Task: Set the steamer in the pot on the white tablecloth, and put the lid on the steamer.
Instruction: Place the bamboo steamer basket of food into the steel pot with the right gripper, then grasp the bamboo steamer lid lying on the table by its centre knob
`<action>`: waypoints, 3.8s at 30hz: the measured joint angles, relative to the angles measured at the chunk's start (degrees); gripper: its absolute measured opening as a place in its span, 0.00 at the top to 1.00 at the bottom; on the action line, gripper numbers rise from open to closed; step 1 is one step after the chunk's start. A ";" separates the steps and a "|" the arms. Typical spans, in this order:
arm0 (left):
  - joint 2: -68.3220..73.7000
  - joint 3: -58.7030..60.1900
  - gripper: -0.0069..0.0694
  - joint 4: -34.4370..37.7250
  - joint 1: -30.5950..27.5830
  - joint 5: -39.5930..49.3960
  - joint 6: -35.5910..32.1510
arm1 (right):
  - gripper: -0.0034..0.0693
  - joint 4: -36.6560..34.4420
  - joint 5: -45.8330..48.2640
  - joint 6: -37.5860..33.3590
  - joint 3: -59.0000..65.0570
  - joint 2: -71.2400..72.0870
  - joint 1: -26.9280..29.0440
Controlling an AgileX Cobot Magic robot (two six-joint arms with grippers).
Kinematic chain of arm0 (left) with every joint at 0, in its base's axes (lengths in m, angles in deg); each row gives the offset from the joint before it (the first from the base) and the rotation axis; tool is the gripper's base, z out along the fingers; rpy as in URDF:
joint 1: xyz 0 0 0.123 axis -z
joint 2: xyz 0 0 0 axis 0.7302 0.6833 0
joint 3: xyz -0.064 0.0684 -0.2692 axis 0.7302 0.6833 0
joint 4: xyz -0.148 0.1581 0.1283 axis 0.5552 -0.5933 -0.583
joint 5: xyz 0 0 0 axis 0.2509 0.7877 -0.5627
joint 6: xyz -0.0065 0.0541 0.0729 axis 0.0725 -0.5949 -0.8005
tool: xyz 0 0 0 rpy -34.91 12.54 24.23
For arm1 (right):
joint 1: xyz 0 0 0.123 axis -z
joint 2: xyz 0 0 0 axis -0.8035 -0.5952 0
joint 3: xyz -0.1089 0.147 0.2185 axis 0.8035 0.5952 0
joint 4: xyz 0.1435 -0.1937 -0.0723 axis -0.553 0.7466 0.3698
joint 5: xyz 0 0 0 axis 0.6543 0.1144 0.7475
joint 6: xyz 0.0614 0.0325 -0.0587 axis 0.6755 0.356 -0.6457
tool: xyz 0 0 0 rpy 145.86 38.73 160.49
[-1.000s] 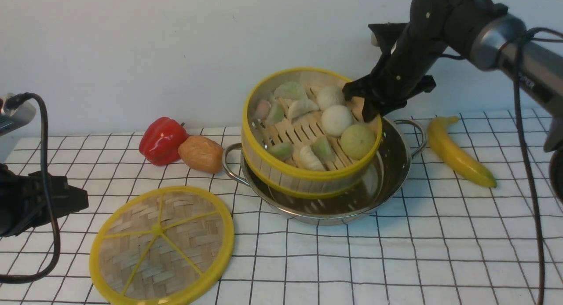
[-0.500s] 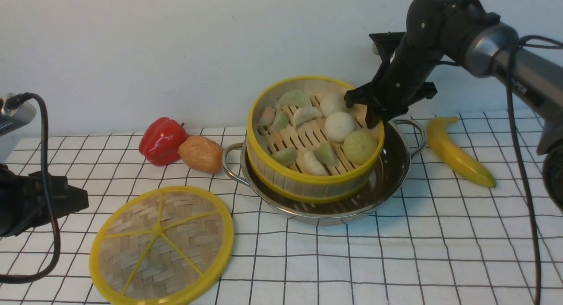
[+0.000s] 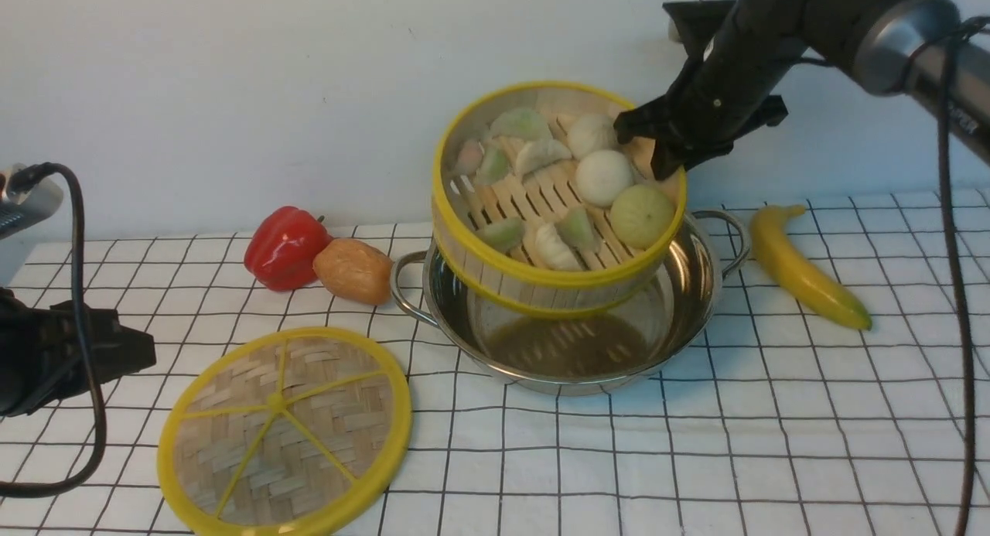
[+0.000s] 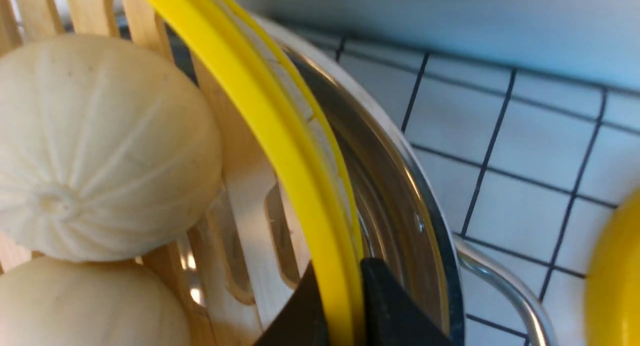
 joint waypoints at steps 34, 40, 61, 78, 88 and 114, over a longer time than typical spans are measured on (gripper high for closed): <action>0.00 0.00 0.59 0.00 0.00 0.00 0.02 | 0.86 3.63 -0.43 -4.04 8.26 -1.03 0.09; 0.00 0.00 0.59 0.00 0.00 0.00 0.02 | 0.86 1.94 -0.54 -5.25 8.06 -2.29 0.09; 0.00 0.00 0.59 0.00 0.00 0.00 0.02 | 0.82 0.67 -1.56 -5.85 8.00 -4.03 0.09; 0.00 0.00 0.59 0.00 0.00 0.00 0.02 | 0.45 0.46 -1.53 -5.85 7.88 -3.58 0.09; 0.28 0.32 0.59 1.85 0.06 0.00 0.02 | 0.45 -0.72 -1.45 -4.75 1.67 2.14 0.67; 14.61 -12.47 0.59 -37.91 27.29 -3.76 37.34 | 0.45 -13.55 -1.63 -16.67 33.48 68.05 17.43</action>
